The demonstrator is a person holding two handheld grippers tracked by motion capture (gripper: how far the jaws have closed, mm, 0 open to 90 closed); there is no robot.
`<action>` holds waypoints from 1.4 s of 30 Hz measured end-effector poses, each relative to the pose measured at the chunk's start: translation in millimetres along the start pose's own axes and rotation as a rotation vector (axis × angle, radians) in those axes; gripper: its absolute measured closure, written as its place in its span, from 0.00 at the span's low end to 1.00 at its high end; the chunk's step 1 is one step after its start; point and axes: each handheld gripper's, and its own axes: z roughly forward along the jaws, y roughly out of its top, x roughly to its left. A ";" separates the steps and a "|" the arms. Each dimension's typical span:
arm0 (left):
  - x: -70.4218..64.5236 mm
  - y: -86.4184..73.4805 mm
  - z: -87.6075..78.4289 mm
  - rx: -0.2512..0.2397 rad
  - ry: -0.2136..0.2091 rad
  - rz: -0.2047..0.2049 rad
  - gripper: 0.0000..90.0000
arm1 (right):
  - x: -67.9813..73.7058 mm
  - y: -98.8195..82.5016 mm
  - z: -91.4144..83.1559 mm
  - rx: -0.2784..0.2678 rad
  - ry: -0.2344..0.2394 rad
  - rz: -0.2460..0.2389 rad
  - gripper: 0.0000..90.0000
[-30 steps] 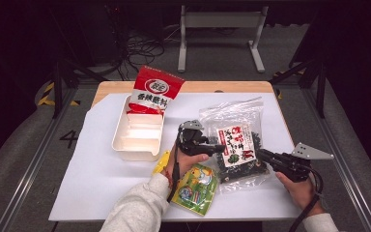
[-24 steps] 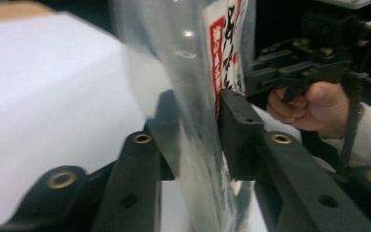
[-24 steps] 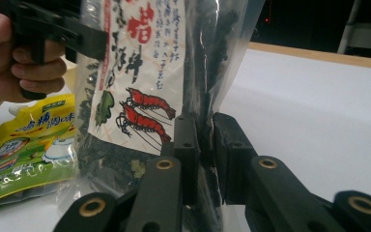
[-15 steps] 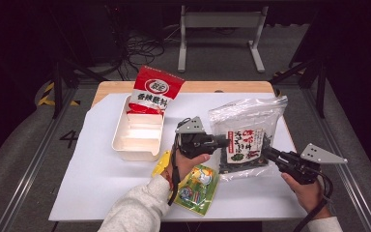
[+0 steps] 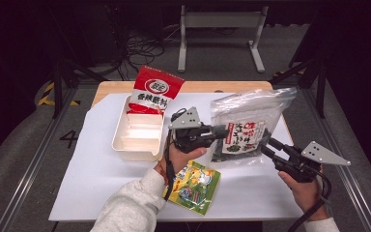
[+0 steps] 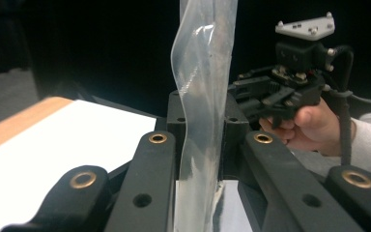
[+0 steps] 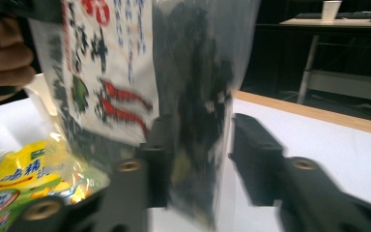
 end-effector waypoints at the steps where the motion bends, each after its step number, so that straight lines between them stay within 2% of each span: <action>1: 0.0 0.0 0.0 0.000 0.000 0.000 0.89 | 0.0 0.0 0.0 0.000 0.000 0.000 0.59; 3: 1.8 4.2 -12.1 -0.014 0.013 0.005 0.89 | -0.9 -1.6 -1.0 0.008 -0.007 0.008 0.54; 7: 7.7 15.4 -46.4 -0.011 0.087 0.046 0.89 | -6.1 -7.7 -3.3 0.039 -0.025 0.047 0.45; 10: 13.5 19.2 -74.3 -0.005 0.134 0.069 0.89 | -9.0 -12.2 -3.1 0.065 -0.039 0.042 0.42; 13: 20.8 19.8 -102.4 0.000 0.207 0.088 0.89 | -8.6 -14.4 -1.3 0.082 -0.038 0.040 0.40; 18: 32.4 17.9 -147.1 0.006 0.298 0.100 0.89 | -5.2 -17.3 4.7 0.117 -0.029 0.021 0.38; 22: 41.5 14.7 -172.6 0.019 0.358 0.116 0.89 | -3.8 -19.3 7.5 0.133 -0.018 0.018 0.38; 24: 47.9 10.5 -184.7 0.026 0.391 0.110 0.89 | -3.4 -19.7 8.1 0.135 -0.015 0.019 0.37; 28: 60.1 1.2 -201.0 0.048 0.430 0.107 0.89 | -3.4 -21.2 9.6 0.147 -0.004 0.019 0.37; 32: 72.4 -9.6 -211.6 0.057 0.467 0.080 0.89 | -2.5 -22.8 11.6 0.163 0.002 0.018 0.36; 38: 87.4 -26.0 -211.3 0.112 0.509 0.070 0.89 | -1.8 -23.9 13.3 0.167 0.008 0.016 0.35; 40: 90.7 -30.9 -211.4 0.095 0.507 0.054 0.89 | -1.7 -24.4 13.5 0.170 0.008 0.019 0.35; 42: 92.7 -33.1 -210.1 0.104 0.513 0.065 0.88 | -2.1 -25.0 14.0 0.172 0.008 0.017 0.35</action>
